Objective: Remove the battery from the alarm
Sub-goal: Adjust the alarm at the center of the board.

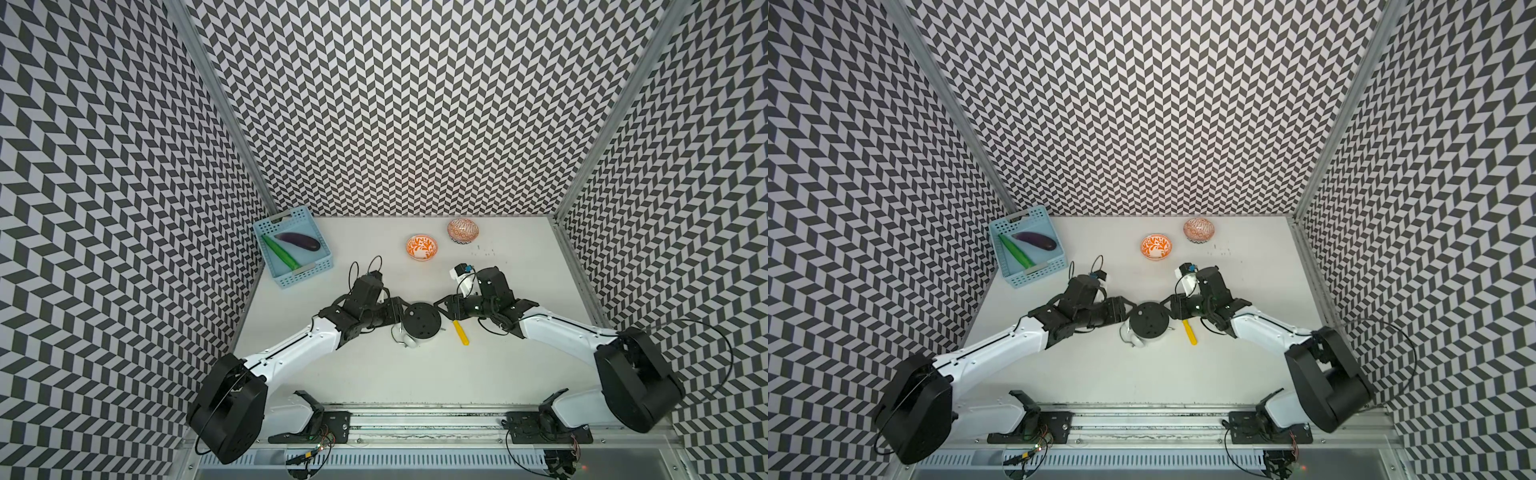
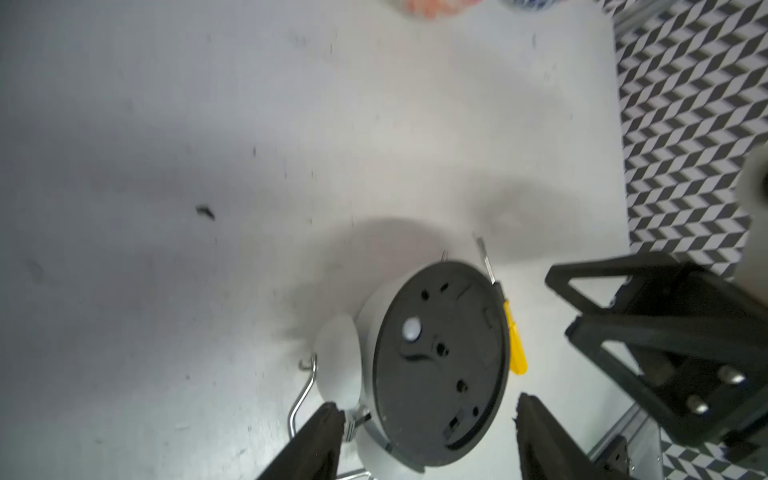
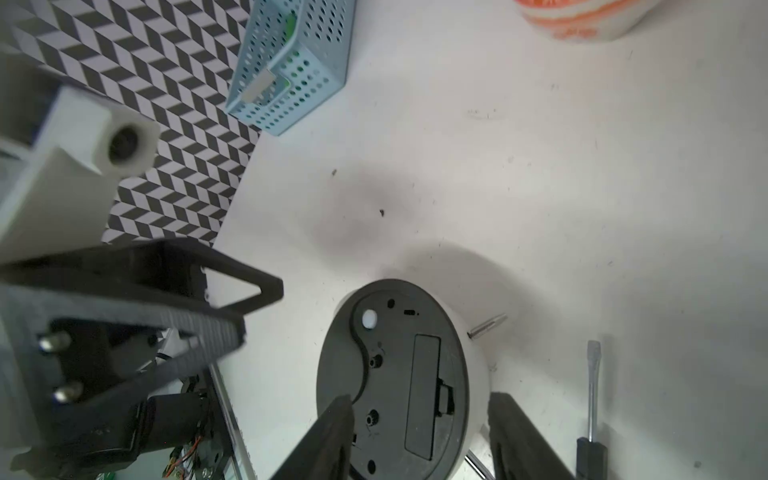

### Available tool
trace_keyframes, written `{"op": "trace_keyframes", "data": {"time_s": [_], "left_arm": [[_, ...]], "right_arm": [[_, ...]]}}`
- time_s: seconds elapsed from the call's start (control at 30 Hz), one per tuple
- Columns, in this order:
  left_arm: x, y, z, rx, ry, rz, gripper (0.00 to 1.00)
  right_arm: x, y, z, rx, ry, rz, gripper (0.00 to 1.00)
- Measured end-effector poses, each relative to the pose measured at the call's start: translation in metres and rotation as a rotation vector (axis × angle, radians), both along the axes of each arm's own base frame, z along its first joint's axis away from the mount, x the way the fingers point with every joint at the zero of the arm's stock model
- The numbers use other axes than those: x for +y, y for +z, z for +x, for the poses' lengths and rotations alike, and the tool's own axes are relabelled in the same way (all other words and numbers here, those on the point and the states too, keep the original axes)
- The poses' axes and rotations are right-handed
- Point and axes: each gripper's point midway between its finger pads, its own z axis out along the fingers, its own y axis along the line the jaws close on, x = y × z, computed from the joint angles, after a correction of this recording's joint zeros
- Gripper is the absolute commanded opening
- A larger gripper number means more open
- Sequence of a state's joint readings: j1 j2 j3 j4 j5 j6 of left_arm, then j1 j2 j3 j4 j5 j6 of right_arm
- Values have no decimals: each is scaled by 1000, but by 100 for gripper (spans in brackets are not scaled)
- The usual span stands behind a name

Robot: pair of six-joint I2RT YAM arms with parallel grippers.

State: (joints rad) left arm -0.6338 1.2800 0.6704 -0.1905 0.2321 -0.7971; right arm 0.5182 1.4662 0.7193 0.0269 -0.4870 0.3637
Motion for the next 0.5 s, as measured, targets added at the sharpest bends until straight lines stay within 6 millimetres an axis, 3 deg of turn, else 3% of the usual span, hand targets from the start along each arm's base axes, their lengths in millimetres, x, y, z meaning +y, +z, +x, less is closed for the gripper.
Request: {"op": "trace_keyframes", "data": {"time_s": [0.07,0.13,0.3,0.5], "left_arm": [[-3,-20,-15,73,-9,6,61],[-7,-27,-15,98,-3,0,56],[-16,-38,-6,122,1,-15,39],[-7,-38,21,109,18,10,37]], "right_arm": [[1,-10,-3,35,7,-9,53],[2,-15,-5,52,13,-5,53],[5,-22,-14,78,26,16,51],[9,-25,-16,80,-7,44,50]]}}
